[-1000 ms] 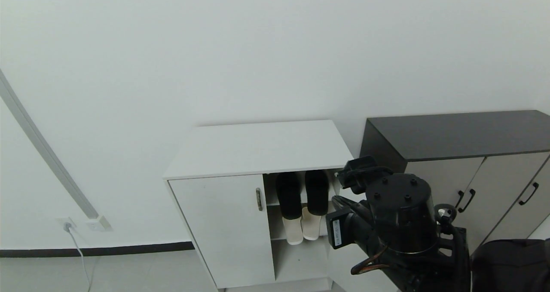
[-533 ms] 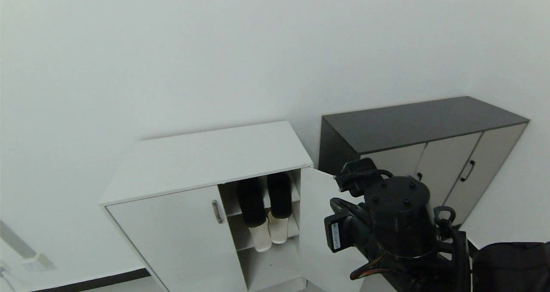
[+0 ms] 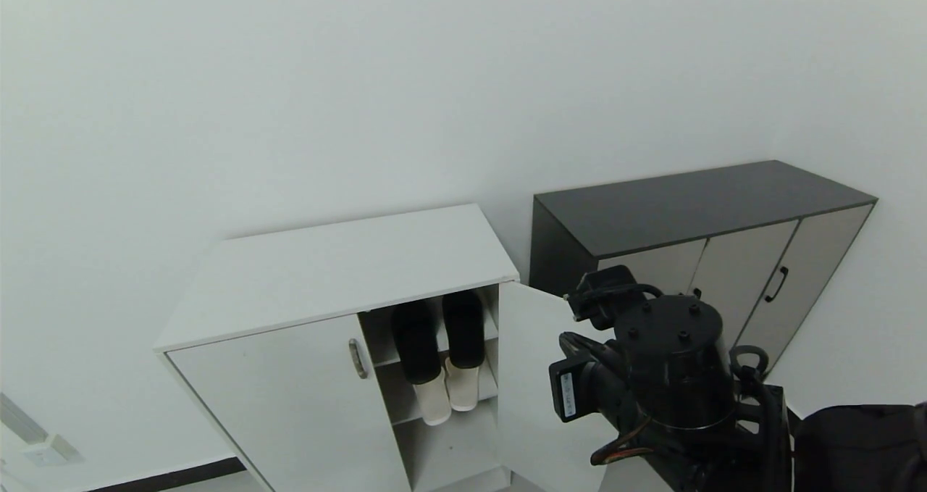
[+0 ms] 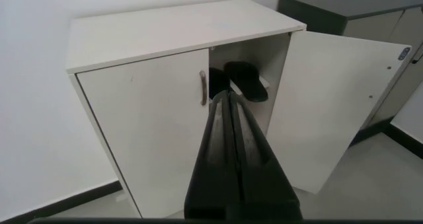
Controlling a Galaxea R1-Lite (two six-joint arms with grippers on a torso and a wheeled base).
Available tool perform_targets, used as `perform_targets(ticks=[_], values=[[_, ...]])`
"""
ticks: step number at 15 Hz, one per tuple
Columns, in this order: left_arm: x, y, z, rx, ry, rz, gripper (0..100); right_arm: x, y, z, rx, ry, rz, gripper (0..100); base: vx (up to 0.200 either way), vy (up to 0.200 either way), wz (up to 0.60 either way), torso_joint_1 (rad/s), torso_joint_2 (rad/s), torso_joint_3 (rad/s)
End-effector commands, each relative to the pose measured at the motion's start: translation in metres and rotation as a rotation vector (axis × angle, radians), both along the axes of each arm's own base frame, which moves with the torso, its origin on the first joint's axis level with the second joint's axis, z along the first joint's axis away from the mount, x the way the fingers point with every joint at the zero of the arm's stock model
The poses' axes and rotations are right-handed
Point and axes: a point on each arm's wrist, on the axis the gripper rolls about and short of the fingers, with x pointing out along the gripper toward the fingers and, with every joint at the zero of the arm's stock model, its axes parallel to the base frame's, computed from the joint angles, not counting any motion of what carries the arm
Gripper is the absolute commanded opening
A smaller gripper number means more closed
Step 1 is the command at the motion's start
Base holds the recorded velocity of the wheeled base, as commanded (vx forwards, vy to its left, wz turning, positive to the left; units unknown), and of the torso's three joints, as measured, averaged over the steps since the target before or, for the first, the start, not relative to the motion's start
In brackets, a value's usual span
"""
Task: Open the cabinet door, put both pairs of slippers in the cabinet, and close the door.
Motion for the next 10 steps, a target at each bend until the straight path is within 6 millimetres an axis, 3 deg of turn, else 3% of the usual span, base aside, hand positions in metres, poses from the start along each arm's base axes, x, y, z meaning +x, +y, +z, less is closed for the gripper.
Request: perform_targets(ticks=[1,6,10], values=[[0.000,0.000,0.000,0.001,0.001,0.000,0,0.000,0.000,-0.001,-0.002,0.001,0.000,0,0.000,0.000,0.00,0.000,0.00,0.000],[0.000,0.000,0.000,0.001,0.001,0.000,0,0.001,0.000,-0.001,-0.001,0.002,-0.002,0,-0.200,0.000,0.00,0.003,0.00,-0.002],[0.000,0.000,0.000,0.001,0.001,0.000,0,0.015,-0.010,0.000,-0.008,-0.005,-0.053,0,0.000,0.000,0.00,0.000,0.00,0.000]])
